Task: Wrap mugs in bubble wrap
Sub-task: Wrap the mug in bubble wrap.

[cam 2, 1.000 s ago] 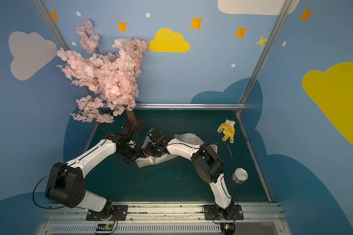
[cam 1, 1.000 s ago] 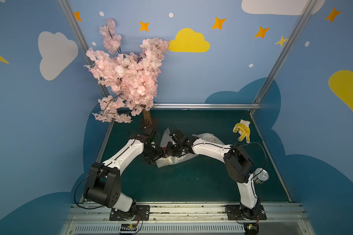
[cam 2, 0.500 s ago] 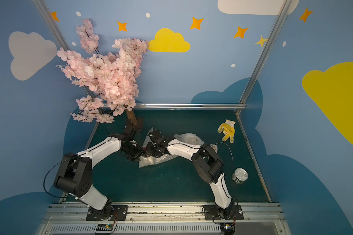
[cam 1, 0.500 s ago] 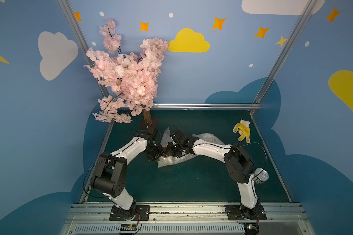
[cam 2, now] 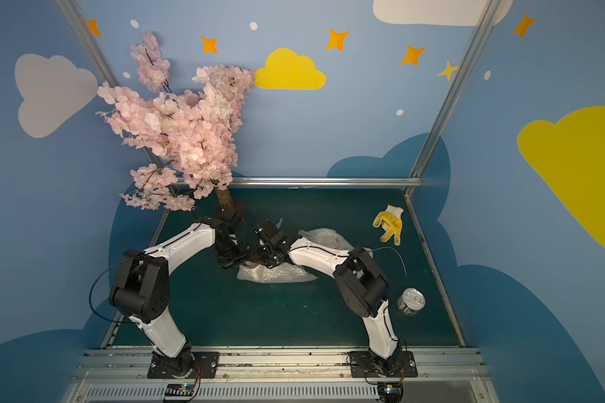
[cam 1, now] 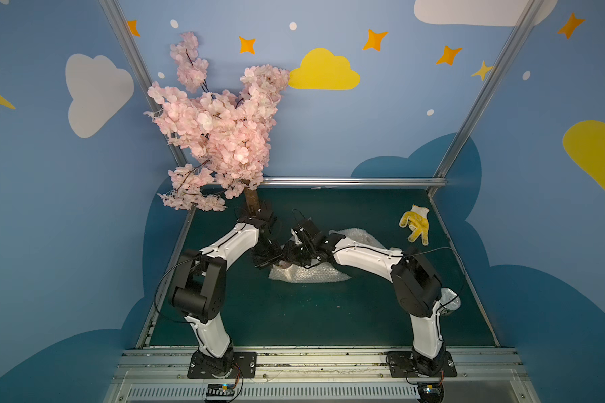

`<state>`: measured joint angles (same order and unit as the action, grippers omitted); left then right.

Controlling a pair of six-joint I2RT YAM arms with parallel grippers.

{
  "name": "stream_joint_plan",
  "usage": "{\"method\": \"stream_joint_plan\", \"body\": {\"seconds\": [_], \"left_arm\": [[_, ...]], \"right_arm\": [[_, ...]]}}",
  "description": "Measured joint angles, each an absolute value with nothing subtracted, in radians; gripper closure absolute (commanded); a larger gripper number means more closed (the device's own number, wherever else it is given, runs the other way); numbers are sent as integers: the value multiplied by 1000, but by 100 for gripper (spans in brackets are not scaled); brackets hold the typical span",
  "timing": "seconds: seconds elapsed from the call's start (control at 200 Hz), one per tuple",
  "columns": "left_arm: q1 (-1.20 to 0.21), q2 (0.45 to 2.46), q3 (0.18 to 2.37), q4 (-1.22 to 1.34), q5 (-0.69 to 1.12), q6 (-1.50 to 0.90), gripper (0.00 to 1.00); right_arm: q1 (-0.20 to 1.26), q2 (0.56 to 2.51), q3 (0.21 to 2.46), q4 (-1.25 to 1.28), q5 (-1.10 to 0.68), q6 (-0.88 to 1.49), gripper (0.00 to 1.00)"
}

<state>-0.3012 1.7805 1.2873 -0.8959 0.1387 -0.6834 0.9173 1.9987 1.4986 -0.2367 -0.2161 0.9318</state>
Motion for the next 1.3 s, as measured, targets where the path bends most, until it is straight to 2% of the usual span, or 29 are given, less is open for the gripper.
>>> {"method": "stream_joint_plan", "body": {"seconds": [0.05, 0.11, 0.315, 0.611, 0.776, 1.001, 1.101, 1.166, 1.296], "left_arm": [[-302, 1799, 1315, -920, 126, -661, 96], [-302, 1818, 1347, -947, 109, -634, 96], [-290, 1867, 1430, -1030, 44, -540, 97], [-276, 1874, 1446, -1073, 8, -438, 97], [-274, 1884, 1461, -1090, 4, -409, 97], [-274, 1888, 1464, -1093, 4, -390, 97], [-274, 1889, 1465, -1093, 4, -386, 97], [-274, 1892, 1470, -1097, 5, -383, 97], [-273, 1901, 1478, -1101, 7, -375, 97]], "right_arm": [[916, 1984, 1492, -245, -210, 909, 51], [913, 1957, 1470, -247, -208, 883, 42], [899, 1769, 1339, -322, -173, 768, 25], [802, 1555, 1085, -431, -226, 667, 25], [790, 1547, 934, -428, -299, 605, 31], [802, 1537, 813, -361, -360, 548, 44], [808, 1537, 804, -320, -368, 533, 57], [809, 1538, 804, -293, -368, 524, 71], [812, 1554, 805, -256, -368, 515, 92]]}}
